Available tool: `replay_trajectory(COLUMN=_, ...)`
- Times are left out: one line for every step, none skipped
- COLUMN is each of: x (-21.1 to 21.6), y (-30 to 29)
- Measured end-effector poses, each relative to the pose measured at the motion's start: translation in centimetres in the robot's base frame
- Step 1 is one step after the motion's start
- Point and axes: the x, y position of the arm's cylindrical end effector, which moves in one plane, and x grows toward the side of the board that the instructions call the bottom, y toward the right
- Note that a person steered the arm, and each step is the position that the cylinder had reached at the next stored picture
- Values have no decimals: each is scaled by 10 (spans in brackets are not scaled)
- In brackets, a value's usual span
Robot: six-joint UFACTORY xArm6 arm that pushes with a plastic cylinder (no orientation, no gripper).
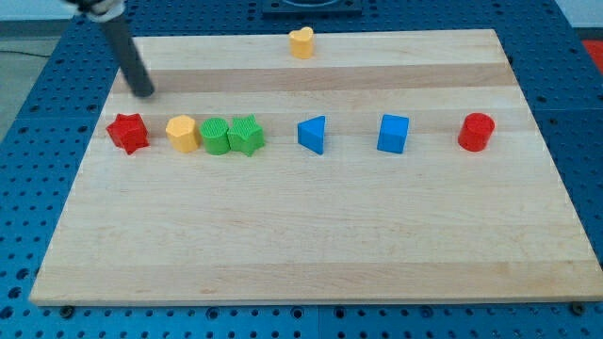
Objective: Move yellow heart towards green star
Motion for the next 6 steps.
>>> replay_trajectory(x=-47, y=29)
replay_trajectory(x=-91, y=105)
replay_trajectory(x=-95, y=168)
replay_trajectory(x=-86, y=224)
replay_trajectory(x=-83, y=283)
replay_trajectory(x=-66, y=247)
